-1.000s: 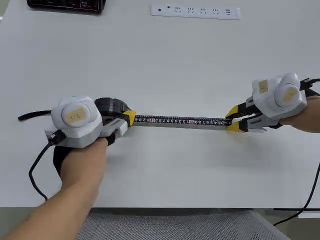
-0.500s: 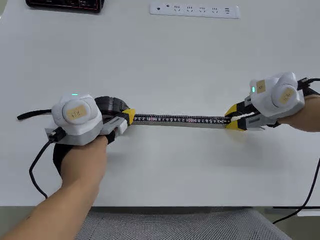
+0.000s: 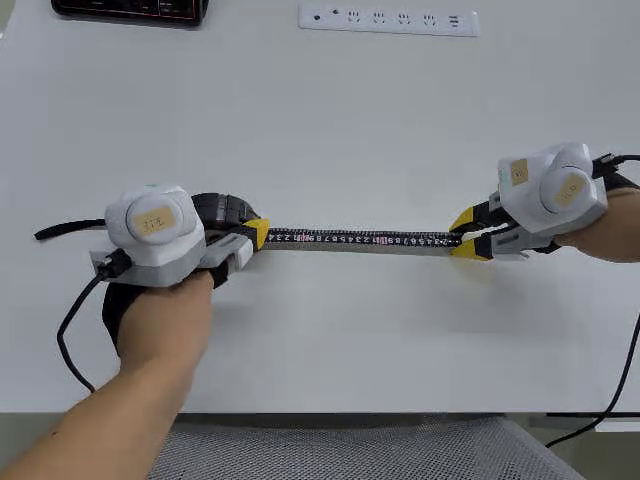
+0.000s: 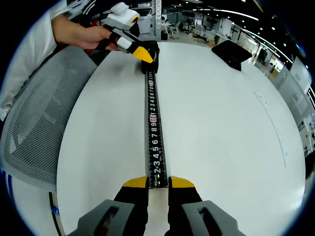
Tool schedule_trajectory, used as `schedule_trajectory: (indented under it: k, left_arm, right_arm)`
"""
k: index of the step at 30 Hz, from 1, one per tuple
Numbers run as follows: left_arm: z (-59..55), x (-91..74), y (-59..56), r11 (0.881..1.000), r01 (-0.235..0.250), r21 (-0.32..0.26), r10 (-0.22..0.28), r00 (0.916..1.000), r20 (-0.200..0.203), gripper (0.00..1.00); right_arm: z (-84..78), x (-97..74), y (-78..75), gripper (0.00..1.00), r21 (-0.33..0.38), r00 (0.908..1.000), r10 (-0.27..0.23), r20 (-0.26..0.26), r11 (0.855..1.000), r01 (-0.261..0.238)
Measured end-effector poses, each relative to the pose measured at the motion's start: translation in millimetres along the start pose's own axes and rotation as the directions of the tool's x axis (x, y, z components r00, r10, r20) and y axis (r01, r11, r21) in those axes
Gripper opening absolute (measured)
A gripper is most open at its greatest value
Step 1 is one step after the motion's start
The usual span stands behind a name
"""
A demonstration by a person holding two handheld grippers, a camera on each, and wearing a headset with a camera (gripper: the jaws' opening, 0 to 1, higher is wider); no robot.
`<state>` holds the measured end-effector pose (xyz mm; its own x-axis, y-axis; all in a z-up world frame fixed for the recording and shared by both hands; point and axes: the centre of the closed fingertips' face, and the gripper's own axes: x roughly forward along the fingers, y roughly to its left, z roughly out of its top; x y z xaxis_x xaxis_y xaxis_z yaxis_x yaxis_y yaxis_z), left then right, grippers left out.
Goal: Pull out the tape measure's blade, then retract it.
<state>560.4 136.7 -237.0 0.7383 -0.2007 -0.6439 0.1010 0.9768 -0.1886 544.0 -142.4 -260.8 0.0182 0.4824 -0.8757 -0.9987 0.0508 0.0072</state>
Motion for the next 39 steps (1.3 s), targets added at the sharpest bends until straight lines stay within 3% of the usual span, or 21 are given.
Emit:
schedule_trajectory:
  k: [39]
  left_arm:
    - [-0.7,0.1,0.0,0.998,0.046,-0.048,-0.046,0.9989,0.001,0.59]
  right_arm:
    - [45.2,19.5,-5.7,0.11,-0.019,0.9981,0.026,0.056,1.0,-0.025]
